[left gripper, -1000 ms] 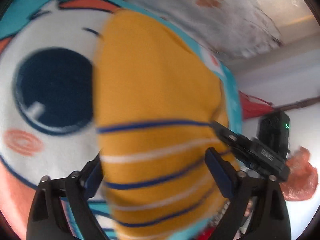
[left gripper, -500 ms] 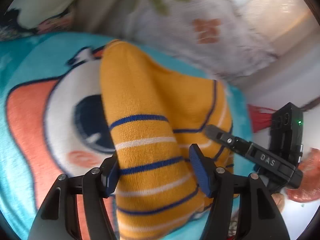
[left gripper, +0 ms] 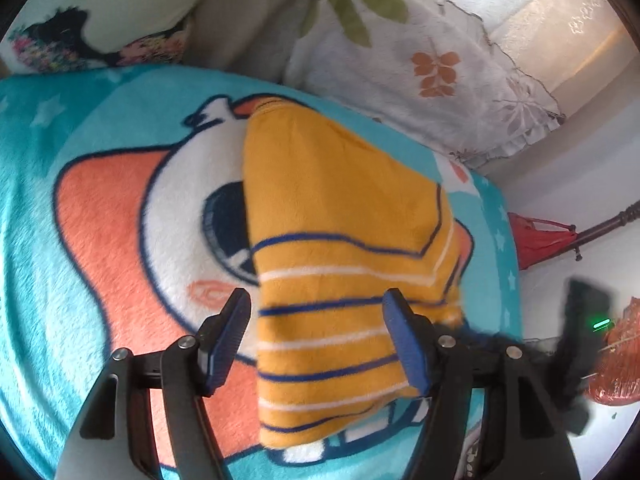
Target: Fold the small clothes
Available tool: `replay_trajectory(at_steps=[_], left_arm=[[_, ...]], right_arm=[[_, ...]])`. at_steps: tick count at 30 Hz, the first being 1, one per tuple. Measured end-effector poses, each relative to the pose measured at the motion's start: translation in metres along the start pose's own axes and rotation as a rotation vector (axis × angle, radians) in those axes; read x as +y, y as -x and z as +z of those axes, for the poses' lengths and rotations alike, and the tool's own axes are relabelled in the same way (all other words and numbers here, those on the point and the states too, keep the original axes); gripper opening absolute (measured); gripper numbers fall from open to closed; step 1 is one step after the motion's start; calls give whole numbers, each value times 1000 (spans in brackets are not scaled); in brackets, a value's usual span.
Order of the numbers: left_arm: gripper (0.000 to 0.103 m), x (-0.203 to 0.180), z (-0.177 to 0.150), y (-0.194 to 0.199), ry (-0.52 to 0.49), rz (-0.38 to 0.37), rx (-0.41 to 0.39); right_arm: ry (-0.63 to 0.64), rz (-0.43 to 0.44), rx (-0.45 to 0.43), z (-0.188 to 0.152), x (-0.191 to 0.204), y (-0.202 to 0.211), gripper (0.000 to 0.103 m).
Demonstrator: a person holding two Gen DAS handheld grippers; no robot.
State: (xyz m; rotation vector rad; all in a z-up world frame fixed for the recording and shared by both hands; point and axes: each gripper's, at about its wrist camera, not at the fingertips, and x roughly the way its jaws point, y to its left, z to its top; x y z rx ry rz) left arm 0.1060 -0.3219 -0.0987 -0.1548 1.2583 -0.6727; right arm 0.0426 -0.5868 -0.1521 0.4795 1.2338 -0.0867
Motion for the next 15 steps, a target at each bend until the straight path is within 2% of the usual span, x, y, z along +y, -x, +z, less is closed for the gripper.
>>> replay_trajectory(at_steps=[2, 5, 7, 11, 15], left_arm=[[68, -10, 9, -3, -36, -16, -8], [70, -21, 32, -15, -71, -15, -34], [70, -24, 48, -29, -71, -18, -25], [71, -26, 72, -58, -83, 26, 7], [71, -29, 72, -81, -114, 85, 58]], right_arm=[[-24, -4, 28, -10, -15, -9, 19], [-85, 41, 39, -21, -33, -9, 22], [-106, 65, 35, -28, -39, -10, 24], [-130, 80, 13, -37, -46, -8, 24], [-103, 28, 6, -39, -36, -7, 24]])
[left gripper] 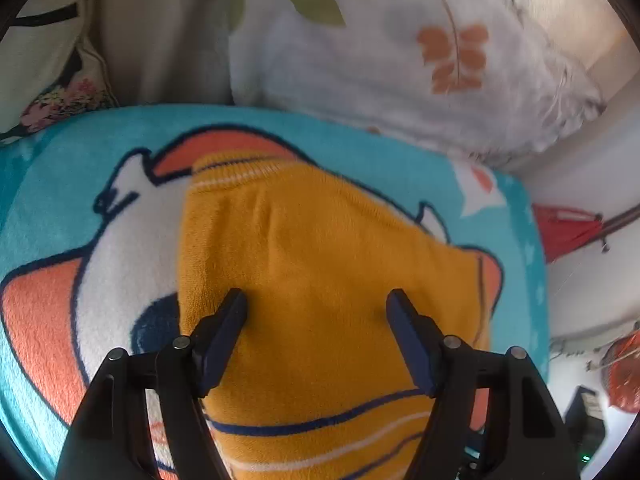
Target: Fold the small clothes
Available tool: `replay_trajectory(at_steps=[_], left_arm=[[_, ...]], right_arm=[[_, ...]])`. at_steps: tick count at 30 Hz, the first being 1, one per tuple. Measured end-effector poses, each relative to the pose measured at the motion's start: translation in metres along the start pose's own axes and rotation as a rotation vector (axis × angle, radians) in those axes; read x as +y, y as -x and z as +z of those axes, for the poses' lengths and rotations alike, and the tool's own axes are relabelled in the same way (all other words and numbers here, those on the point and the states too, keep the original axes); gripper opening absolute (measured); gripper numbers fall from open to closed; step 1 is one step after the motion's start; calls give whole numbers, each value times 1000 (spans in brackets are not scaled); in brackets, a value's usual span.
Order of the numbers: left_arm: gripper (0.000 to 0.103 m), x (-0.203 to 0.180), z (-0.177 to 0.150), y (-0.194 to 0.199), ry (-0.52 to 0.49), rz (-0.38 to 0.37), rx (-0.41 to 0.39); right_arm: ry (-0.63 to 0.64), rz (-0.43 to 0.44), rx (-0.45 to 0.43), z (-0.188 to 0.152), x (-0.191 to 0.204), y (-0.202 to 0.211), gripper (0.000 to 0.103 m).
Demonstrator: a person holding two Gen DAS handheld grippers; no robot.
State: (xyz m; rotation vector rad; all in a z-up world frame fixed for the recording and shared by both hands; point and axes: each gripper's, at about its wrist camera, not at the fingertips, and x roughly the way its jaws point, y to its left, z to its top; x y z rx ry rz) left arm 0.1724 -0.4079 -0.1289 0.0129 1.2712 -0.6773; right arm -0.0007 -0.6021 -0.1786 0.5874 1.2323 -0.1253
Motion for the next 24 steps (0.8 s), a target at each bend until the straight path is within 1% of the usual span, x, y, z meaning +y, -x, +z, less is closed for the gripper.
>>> replay_trajectory(at_steps=[2, 3, 4, 6, 8, 9, 10, 12, 14, 16, 18, 19, 20, 21, 22, 23, 24], left_arm=[[71, -3, -4, 8, -21, 4, -12], [71, -2, -6, 16, -15, -13, -17], [71, 1, -9, 25, -4, -34, -22], [73, 9, -18, 47, 20, -62, -41], [80, 17, -33, 67, 33, -37, -68], [80, 20, -43, 74, 35, -26, -75], [80, 24, -53, 78, 37, -20, -73], [80, 31, -75, 80, 47, -21, -50], [80, 37, -97, 71, 34, -7, 10], [80, 41, -116, 57, 10, 21, 67], [80, 49, -132, 51, 23, 7, 105], [80, 53, -136, 51, 28, -8, 115], [80, 54, -139, 52, 22, -15, 116], [80, 53, -139, 53, 12, -13, 114], [80, 52, -139, 55, -2, -9, 107], [80, 51, -139, 56, -16, -9, 101], [80, 50, -139, 57, -23, -13, 99]], right_arm=[[19, -23, 4, -1, 5, 2, 24], [19, -29, 7, 1, 8, 6, 25], [11, -40, 3, 4, 11, 13, 28], [9, -30, -55, 10, 20, 39, 30], [61, -12, -133, 17, 39, 68, 33], [86, -12, -146, 20, 48, 74, 35], [111, -9, -144, 22, 58, 78, 35], [164, 27, -107, 23, 79, 72, 35], [203, 48, -54, 19, 95, 56, 35], [236, -2, -12, 12, 107, 33, 33], [253, -36, 71, 0, 110, 8, 29], [291, -103, 102, -8, 107, -1, 24], [338, -201, 108, -15, 104, -6, 24], [344, -260, 99, -20, 97, -3, 24], [303, -262, 90, -23, 89, 6, 24], [228, -234, 61, -25, 77, 22, 24], [167, -200, 24, -26, 68, 36, 27]])
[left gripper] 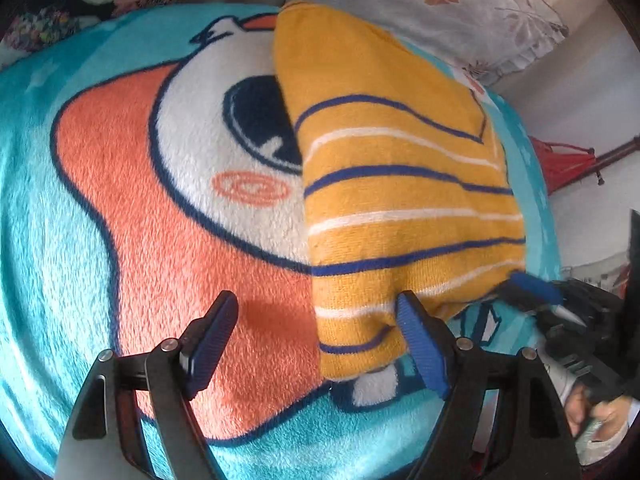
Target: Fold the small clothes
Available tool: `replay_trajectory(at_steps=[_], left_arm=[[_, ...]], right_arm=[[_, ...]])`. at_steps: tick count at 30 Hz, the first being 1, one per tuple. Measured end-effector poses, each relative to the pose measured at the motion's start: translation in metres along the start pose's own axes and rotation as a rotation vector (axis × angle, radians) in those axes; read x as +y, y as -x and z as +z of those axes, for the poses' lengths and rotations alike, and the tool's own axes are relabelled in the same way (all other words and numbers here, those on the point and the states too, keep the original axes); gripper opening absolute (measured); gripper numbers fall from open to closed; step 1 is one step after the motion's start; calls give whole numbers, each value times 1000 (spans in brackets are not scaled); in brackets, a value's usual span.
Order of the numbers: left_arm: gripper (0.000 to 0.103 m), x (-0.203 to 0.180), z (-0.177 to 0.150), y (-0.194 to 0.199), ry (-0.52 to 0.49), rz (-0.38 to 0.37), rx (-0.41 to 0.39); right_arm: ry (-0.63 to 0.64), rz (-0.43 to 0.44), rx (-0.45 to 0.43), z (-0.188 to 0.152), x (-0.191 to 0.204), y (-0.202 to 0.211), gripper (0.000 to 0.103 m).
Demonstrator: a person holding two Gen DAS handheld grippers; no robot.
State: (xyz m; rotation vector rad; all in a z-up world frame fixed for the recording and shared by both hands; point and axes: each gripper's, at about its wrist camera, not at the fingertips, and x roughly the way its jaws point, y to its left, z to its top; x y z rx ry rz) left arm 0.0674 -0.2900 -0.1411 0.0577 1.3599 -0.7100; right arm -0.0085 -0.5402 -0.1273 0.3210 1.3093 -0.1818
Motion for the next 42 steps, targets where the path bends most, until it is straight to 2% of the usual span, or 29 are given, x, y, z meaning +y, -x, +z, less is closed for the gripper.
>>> replay_trajectory(at_steps=[1, 3, 4, 9, 10, 11, 12, 15, 17, 18, 19, 20, 21, 24, 26, 29, 32, 35, 36, 37, 39, 42], left_arm=[[80, 0, 0, 0, -1, -9, 3], [80, 2, -1, -1, 1, -29, 16], [80, 3, -2, -2, -4, -33, 21], [80, 0, -3, -8, -17, -20, 26], [80, -2, -3, -8, -16, -12, 24], [80, -5, -3, -7, -17, -2, 21], [80, -11, -1, -9, -18, 10, 14], [80, -15, 0, -2, -4, 52, -12], [80, -15, -1, -3, 27, 52, -13], [80, -16, -1, -4, 40, 49, -16], [80, -17, -2, -5, 52, 51, -18], [80, -19, -3, -7, 62, 55, -20], [80, -22, -3, -9, 67, 60, -21], [80, -28, -7, -14, 80, 89, -16], [80, -32, -9, -15, 99, 100, -14], [80, -32, -13, -9, 127, 118, -25], [80, -27, -17, 5, 153, 126, -47], [80, -25, -22, 21, 162, 131, -84], [80, -25, -23, 25, 167, 136, -95], [80, -25, -24, 28, 173, 141, -104], [80, -24, -26, 34, 181, 143, -117], [80, -24, -29, 38, 184, 149, -123]], right_arm=[[-66, 30, -36, -5, -11, 11, 28], [-181, 51, -99, -13, -32, 27, 41], [-204, 55, -112, -12, -36, 29, 45], [-204, 162, -91, -5, -35, 1, 45], [-192, 167, -77, -1, -34, -8, 41], [-188, 185, -40, 4, -33, -16, 28], [-193, 230, -14, 7, -34, -17, 7], [-270, 475, -61, 15, -48, 11, 7], [-334, 572, -108, 22, -71, 26, 7], [-360, 576, -112, 25, -83, 27, 7], [-362, 539, -104, 29, -92, 23, 7], [-335, 442, -81, 31, -97, 15, 7], [-308, 389, -59, 32, -97, 7, 7], [-241, 308, 8, 31, -91, -14, 7], [-199, 306, 51, 26, -84, -21, 7], [-110, 287, 68, 19, -75, -19, 8], [-93, 274, 86, 17, -82, -19, 9], [-126, 302, 1, 25, -94, 3, 12], [-136, 310, -35, 22, -99, 9, 17], [-147, 323, -75, 29, -101, 15, 22], [-163, 326, -125, 44, -99, 16, 43], [-176, 300, -120, 68, -92, -7, 44]])
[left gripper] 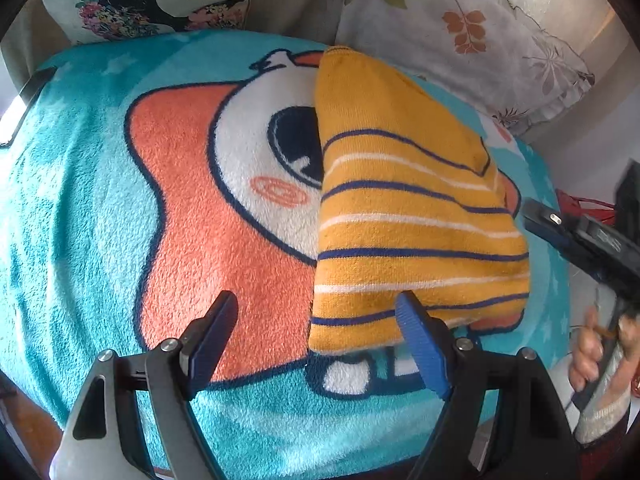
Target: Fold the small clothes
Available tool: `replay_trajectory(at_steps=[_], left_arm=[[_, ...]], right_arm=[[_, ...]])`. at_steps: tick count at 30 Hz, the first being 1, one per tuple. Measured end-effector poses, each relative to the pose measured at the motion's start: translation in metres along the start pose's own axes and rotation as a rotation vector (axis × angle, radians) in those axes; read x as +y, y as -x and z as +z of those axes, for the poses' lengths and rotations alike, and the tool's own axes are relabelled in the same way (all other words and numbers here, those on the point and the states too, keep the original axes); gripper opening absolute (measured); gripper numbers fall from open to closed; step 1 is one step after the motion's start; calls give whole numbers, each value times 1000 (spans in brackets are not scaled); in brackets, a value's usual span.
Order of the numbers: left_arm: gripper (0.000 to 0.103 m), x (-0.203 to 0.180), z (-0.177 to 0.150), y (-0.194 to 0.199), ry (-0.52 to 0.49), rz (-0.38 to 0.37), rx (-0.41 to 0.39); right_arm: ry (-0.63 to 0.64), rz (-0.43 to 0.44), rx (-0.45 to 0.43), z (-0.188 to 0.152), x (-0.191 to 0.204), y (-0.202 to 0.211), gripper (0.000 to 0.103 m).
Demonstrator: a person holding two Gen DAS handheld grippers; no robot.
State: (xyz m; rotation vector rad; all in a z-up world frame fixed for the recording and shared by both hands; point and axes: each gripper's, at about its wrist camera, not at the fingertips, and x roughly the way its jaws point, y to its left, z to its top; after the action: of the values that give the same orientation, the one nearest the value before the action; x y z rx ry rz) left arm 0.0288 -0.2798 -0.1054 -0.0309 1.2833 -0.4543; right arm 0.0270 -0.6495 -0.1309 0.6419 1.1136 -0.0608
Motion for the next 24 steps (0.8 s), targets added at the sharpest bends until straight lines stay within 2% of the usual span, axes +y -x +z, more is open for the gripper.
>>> replay_trajectory(at_steps=[2, 3, 4, 7, 10, 13, 15, 21, 23, 24], left_arm=[[80, 2, -1, 1, 3, 11, 3], [80, 8, -4, 6, 5, 16, 2], [80, 9, -5, 6, 7, 25, 1], [80, 14, -8, 10, 9, 55, -15], [80, 22, -6, 9, 25, 74, -15], [80, 28, -3, 4, 45, 73, -2], [80, 29, 0, 2, 45, 79, 0], [80, 27, 8, 0, 39, 83, 1], [80, 21, 9, -1, 27, 89, -3], [80, 17, 9, -1, 15, 94, -8]], right_arm=[[-16, -63, 34, 10, -1, -29, 44], [-24, -40, 42, 15, 2, -39, 42], [-35, 10, 48, 17, 2, -42, 26], [-5, 73, 19, 25, 7, -32, 14], [90, -103, 7, 30, 10, -29, 7], [108, -245, 73, 30, -3, -52, 1], [93, -296, 131, 23, -18, -66, 1], [31, -213, 20, 13, -28, -16, 3], [52, -214, -26, 7, -23, 5, 7], [62, -212, -50, 3, -18, 15, 14]])
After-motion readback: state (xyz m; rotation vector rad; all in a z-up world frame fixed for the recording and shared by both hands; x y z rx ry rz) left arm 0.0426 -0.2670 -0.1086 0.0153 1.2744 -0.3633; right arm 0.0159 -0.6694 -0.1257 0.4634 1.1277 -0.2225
